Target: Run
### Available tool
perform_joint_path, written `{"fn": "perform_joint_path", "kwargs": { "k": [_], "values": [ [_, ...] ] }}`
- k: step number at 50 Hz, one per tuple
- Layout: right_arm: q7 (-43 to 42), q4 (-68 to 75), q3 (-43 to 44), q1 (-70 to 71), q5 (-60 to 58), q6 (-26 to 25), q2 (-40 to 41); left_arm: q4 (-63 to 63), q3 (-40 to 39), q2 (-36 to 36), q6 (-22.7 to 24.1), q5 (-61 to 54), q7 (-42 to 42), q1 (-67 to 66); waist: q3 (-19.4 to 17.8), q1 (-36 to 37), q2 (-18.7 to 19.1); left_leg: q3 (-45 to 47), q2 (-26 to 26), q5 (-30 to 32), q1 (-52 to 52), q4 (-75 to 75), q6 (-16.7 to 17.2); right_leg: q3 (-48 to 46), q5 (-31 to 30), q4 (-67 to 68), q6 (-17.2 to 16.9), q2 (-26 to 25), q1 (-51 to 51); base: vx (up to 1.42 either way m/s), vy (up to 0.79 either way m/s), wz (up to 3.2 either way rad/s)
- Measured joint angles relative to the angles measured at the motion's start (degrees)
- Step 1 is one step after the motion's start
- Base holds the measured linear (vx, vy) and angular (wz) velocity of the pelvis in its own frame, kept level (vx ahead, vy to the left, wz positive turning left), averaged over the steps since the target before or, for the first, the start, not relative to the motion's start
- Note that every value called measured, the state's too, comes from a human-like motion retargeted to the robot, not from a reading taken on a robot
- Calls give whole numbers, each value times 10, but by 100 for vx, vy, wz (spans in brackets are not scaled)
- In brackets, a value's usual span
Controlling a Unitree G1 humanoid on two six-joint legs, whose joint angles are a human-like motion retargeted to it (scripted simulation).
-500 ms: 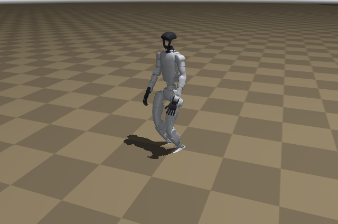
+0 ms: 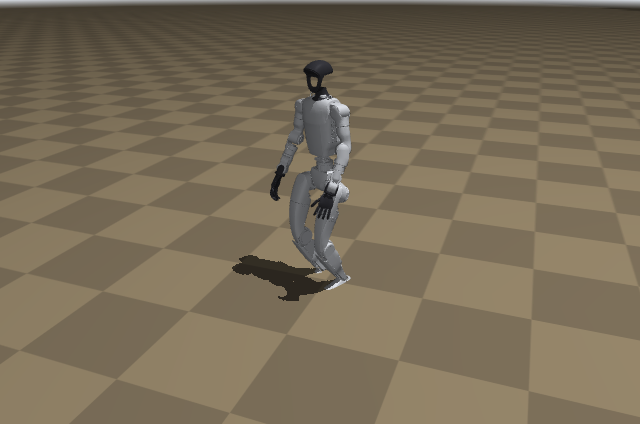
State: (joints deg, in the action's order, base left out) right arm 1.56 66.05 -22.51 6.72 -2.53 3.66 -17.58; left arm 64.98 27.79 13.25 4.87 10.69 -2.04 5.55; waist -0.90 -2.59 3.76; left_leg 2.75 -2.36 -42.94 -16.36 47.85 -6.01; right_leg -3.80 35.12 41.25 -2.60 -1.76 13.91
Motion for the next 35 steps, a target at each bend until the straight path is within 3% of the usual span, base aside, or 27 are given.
{"fn": "perform_joint_path", "kwargs": {
  "k": [35],
  "values": [
    [38,4,-19,5,-8,-11,3,-6,-2,7,-6,-8,-20,-16,7,-1,0,0,2,-10,-25,14,-4,9,13,11,-1,-6,28,1,0,-1]
  ]
}}
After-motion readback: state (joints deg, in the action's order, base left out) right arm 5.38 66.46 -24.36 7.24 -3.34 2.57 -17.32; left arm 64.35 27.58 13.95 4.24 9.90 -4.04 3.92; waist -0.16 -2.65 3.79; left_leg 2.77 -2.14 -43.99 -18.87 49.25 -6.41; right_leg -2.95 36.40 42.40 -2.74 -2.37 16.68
